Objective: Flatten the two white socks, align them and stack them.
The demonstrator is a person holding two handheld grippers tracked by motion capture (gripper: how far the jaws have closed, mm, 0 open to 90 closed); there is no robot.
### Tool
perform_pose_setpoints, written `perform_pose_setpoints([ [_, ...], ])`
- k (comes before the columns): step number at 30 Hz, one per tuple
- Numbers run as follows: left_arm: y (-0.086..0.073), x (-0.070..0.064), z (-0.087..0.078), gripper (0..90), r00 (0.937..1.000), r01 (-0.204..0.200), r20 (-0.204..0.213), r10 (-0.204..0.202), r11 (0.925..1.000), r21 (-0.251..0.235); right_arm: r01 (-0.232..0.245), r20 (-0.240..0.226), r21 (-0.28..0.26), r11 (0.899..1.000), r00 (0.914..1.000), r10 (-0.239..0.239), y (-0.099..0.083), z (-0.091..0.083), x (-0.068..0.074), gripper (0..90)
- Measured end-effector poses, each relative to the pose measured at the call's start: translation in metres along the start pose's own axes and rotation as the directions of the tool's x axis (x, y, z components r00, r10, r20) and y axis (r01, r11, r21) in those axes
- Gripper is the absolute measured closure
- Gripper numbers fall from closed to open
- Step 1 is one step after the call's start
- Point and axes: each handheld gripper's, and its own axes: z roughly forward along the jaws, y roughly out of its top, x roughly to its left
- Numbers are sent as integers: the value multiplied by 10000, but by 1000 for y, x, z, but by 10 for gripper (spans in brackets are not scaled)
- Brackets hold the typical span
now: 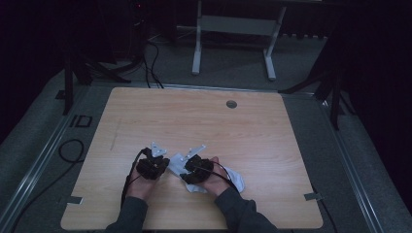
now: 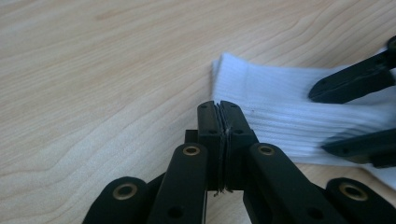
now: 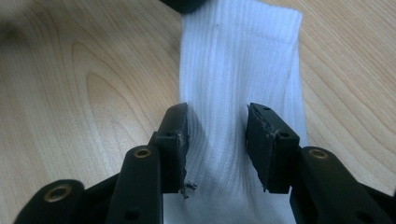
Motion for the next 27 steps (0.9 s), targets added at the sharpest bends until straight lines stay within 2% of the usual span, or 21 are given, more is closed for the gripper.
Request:
perform_pose_setpoints([
  [4,0,-1,3,863,10000,-61,-50,61,10000,23,7,-44,7,10000,10000,-7,0,0,0,580],
  [7,0,-1,-2,844,10000,0,-13,0,9996,-266,-15,-91,7,10000,10000,15,0,0,-1,575],
  [12,3,-7,-9,842,9995,-325,-47,322,9950,-944,10,-128,-42,10000,9999,-10,-1,1,-1,566],
  [16,4,-12,-8,851,9982,-597,-129,587,9919,-1119,20,-121,-50,10000,9999,-20,-1,1,-1,566],
  [20,5,-13,-11,855,9976,-696,-80,692,9881,-1372,16,-115,-97,10000,9999,-17,-1,1,-1,566],
  [23,7,-14,-14,856,9951,-986,-252,959,9832,-1536,59,-86,-95,9999,9999,-60,-1,1,-1,566],
  [25,9,-13,-17,856,9956,-938,-206,917,9809,-1703,44,-78,-124,9999,10000,-45,-2,1,0,567],
  [27,9,-14,-16,856,9955,-949,-144,938,9815,-1664,60,-85,-126,9999,9999,-62,-2,1,0,567],
])
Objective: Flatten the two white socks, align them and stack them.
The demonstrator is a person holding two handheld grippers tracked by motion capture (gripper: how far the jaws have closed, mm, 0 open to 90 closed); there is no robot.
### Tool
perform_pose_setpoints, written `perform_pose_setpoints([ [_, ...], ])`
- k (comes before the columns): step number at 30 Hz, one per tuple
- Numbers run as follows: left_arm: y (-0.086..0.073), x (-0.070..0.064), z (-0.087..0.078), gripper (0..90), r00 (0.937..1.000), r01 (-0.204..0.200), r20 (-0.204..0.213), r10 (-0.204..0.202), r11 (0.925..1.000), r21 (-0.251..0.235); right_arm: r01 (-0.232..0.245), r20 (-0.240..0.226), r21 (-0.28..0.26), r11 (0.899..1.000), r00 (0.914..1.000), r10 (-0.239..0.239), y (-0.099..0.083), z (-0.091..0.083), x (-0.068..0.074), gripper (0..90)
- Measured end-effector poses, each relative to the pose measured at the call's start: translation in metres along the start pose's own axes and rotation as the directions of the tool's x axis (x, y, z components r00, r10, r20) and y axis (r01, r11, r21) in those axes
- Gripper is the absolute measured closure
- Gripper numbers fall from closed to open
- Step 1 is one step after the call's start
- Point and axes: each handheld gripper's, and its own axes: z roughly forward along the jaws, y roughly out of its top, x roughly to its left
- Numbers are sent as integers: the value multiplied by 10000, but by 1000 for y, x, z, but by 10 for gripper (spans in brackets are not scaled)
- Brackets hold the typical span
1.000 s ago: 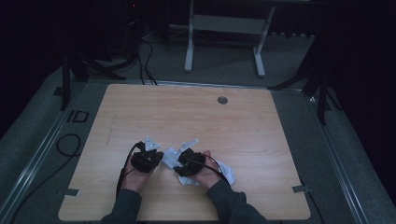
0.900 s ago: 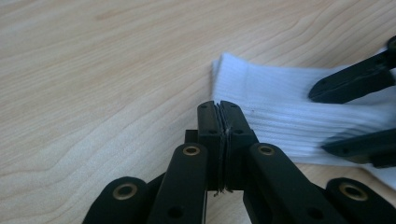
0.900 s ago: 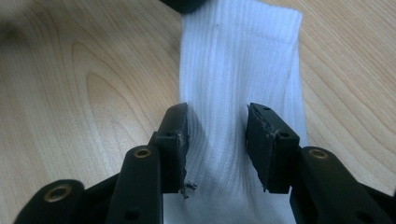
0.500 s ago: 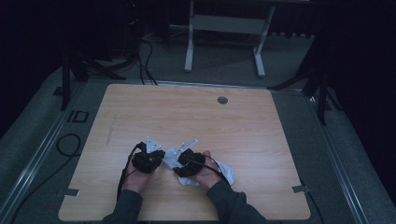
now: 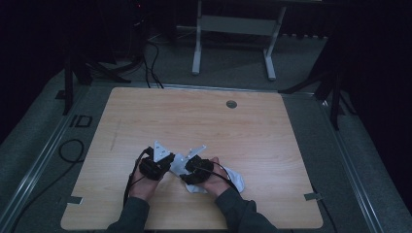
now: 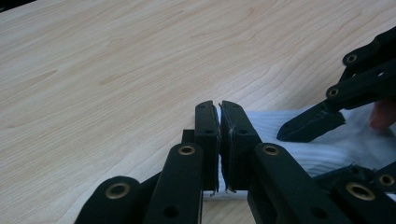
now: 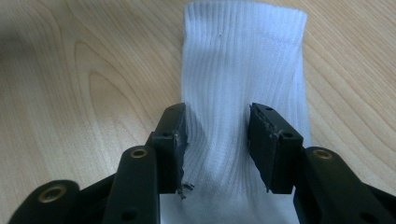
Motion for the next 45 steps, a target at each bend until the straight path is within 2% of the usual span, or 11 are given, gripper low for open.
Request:
perform_pose_setpoints([
  [5,-5,-4,17,859,9996,-70,290,53,9983,576,23,0,-8,10000,10000,-23,0,0,0,567],
  [8,-11,-3,31,863,9995,34,309,-77,9905,1374,-36,-15,26,10000,10000,36,0,0,0,567],
  [14,-12,0,32,876,9974,459,489,-534,9887,1430,109,-95,59,9999,9999,-108,0,0,-3,573],
  [18,-12,-1,31,881,9970,552,449,-628,9865,1545,463,99,139,9988,9989,-465,0,-1,-5,575],
  [24,-13,-2,29,884,9970,603,387,-673,9851,1612,593,125,150,9981,9982,-595,0,-2,-6,554],
  [31,-15,-5,25,884,9978,606,157,-643,9831,1729,404,-243,-143,9991,9989,-408,-7,-28,-9,524],
  [35,-16,-4,24,884,9975,643,164,-682,9829,1725,84,57,-472,9989,10000,-82,-15,-54,-19,523],
  [38,-16,-4,24,883,9973,670,170,-709,9829,1718,-420,496,-715,9966,9977,456,-23,-74,-32,544],
  [42,-16,-4,24,883,9971,705,180,-746,9830,1693,-1335,901,-950,9865,9857,1421,-37,-95,-51,599],
  [44,-17,-4,24,883,9971,701,179,-742,9828,1706,-1672,1045,-1019,9806,9785,1777,-47,-104,-59,618],
  [45,-17,-4,24,883,9971,701,179,-742,9828,1706,-1672,1045,-1019,9806,9785,1777,-47,-104,-59,618],
])
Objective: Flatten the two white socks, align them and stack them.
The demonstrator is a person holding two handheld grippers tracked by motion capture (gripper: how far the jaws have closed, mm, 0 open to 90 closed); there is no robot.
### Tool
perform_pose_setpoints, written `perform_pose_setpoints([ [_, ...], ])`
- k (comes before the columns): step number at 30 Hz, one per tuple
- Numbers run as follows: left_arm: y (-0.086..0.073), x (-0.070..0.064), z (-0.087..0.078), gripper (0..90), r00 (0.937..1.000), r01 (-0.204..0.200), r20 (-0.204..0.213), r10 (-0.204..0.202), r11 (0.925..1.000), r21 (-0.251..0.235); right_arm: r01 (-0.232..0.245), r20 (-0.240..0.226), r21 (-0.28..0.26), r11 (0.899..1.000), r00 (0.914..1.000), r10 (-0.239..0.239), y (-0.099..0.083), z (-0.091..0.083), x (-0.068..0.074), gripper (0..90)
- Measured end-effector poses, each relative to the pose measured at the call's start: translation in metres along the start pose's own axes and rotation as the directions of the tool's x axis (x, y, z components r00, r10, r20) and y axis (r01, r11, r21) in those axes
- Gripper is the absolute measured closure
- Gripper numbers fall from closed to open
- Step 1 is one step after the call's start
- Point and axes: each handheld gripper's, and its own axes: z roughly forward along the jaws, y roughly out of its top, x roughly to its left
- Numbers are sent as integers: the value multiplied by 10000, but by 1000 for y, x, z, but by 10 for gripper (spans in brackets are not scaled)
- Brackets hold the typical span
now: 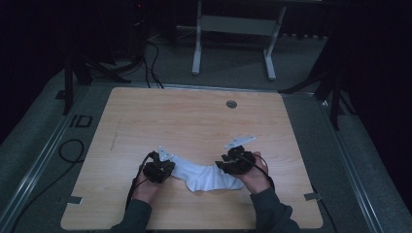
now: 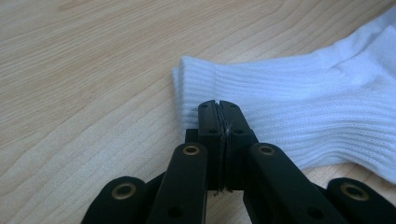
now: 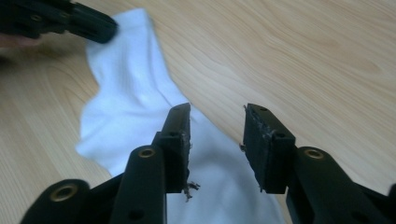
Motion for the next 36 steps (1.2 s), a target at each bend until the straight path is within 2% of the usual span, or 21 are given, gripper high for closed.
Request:
perform_pose_setpoints([
  [1,0,0,0,883,10000,4,0,-4,10000,-4,-368,128,-31,9993,9992,369,-8,-7,-6,622],
  [3,0,0,0,883,10000,4,-10,-4,10000,11,-474,167,-46,9989,9987,475,-12,-9,-8,619],
  [5,0,0,0,883,10000,9,-20,-9,10000,11,-751,245,28,9972,9969,750,-26,-13,-11,614],
  [9,-1,-1,0,883,10000,30,-35,-30,10000,-7,-964,253,436,9944,9951,953,-41,-3,-14,629],
  [13,-1,0,0,883,10000,58,26,-58,10000,-27,-901,306,666,9937,9956,882,-45,4,-18,864],
  [14,-1,0,0,883,10000,82,48,-82,10000,-28,-877,356,634,9941,9957,855,-45,2,-18,882],
  [17,-1,1,-1,883,9999,68,91,-68,10000,-19,-799,580,363,9961,9953,777,-44,-11,-20,887],
  [21,-1,1,-1,883,10000,75,57,-75,10000,-19,-999,849,-257,9947,9912,1017,-46,-38,-27,887],
  [26,-1,0,0,883,9999,82,70,-82,10000,-21,-1163,874,-534,9918,9888,1206,-50,-58,-35,887],
  [30,-1,-1,0,882,10000,89,16,-89,10000,-38,-1217,701,-307,9921,9899,1236,-52,-53,-36,859],
  [32,-2,-2,-1,880,10000,85,3,-84,10000,-21,-1185,664,33,9929,9908,1180,-54,-44,-35,717],
  [33,-2,-2,-1,878,10000,62,-2,-62,10000,2,-1197,696,57,9928,9905,1190,-54,-42,-36,677],
  [35,-2,-2,-1,878,10000,64,-13,-64,10000,4,-1287,740,1,9917,9890,1283,-55,-41,-36,653],
  [36,-2,-3,-1,876,10000,67,-19,-67,10000,0,-1362,773,-190,9905,9875,1373,-54,-43,-38,598],
])
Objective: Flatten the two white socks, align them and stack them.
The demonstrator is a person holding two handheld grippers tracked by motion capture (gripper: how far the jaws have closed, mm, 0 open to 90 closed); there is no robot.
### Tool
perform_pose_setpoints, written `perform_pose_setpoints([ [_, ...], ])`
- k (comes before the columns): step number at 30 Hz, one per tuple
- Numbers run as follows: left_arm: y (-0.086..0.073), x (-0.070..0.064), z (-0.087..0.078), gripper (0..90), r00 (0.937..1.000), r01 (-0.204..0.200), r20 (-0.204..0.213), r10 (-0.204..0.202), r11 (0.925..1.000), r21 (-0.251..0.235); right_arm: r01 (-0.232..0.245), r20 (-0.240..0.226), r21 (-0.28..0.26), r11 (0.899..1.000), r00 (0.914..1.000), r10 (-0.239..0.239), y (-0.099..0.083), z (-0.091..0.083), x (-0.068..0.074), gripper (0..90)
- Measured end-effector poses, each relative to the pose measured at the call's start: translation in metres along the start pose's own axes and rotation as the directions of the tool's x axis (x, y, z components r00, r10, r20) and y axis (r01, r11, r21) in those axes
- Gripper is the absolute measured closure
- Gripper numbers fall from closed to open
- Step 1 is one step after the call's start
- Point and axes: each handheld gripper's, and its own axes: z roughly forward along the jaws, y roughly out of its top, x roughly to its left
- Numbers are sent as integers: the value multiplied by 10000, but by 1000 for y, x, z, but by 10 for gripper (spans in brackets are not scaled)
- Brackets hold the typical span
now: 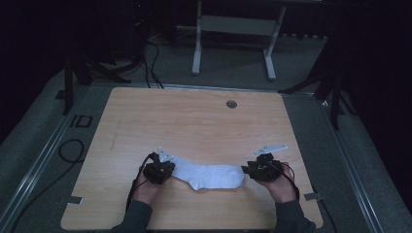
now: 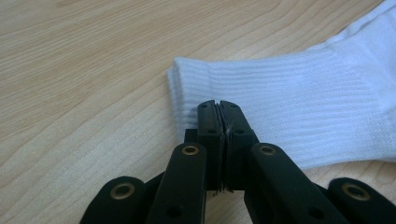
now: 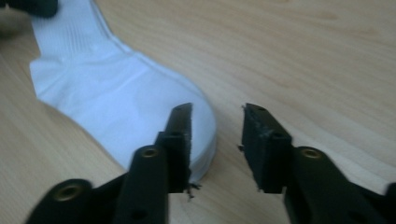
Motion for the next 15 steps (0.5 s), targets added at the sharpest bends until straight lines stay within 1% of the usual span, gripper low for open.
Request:
perform_pose_setpoints([
  [3,0,0,0,870,10000,23,6,-23,10000,-14,-153,77,-299,9994,9998,155,1,-6,-3,568],
  [6,0,-1,0,856,10000,90,24,-90,9999,-100,-317,126,-438,9985,9994,323,-1,-8,-7,544],
  [9,0,0,-1,832,9995,253,216,-249,9995,-191,-333,75,-417,9986,9994,337,-3,-5,-10,537],
  [12,0,3,-3,830,9980,468,433,-454,9984,-304,-400,68,-371,9985,9992,403,-4,-2,-11,534],
  [14,1,5,-6,829,9974,520,518,-499,9979,-399,-477,80,-342,9983,9988,480,-5,0,-13,531],
  [15,1,5,-7,827,9976,516,495,-492,9975,-493,-514,77,-347,9981,9986,517,-5,1,-14,530],
])
